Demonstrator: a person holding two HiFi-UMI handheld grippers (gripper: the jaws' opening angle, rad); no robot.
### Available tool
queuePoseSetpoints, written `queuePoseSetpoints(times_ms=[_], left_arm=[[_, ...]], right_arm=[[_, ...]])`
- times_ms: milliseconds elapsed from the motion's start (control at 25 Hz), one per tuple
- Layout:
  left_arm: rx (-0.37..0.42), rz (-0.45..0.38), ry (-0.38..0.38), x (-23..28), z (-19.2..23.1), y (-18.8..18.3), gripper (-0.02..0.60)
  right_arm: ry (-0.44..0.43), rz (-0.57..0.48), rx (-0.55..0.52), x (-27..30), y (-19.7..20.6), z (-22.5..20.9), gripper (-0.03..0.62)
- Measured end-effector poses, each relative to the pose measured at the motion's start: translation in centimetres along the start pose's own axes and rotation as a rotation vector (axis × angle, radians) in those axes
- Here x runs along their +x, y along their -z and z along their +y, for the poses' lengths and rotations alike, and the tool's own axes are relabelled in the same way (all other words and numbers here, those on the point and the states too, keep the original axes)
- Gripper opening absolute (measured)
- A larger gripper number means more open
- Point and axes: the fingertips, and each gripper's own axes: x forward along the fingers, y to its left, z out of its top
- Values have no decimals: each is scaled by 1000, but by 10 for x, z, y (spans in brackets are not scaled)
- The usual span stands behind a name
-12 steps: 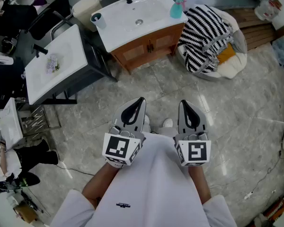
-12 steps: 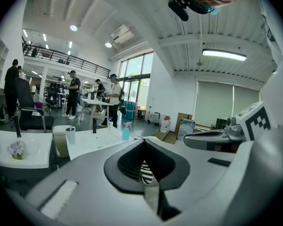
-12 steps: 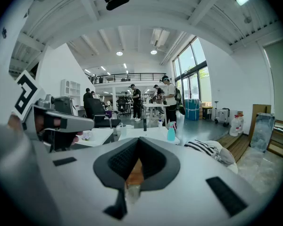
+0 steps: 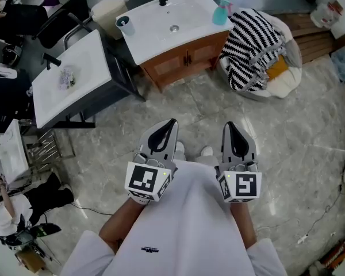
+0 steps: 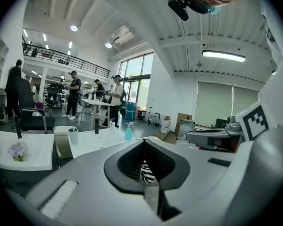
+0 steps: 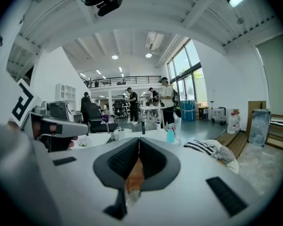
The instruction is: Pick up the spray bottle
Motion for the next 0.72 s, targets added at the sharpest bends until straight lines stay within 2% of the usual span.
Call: queuePoseSetpoints(times_ms=[400,720], left_arm=[[-1,-3,22,-1,53,1,3],[-12,12,50,19,71,3,3]], right_arm=[[47,5,1,34,2,24,6],[66,19,5,56,1,25,6]])
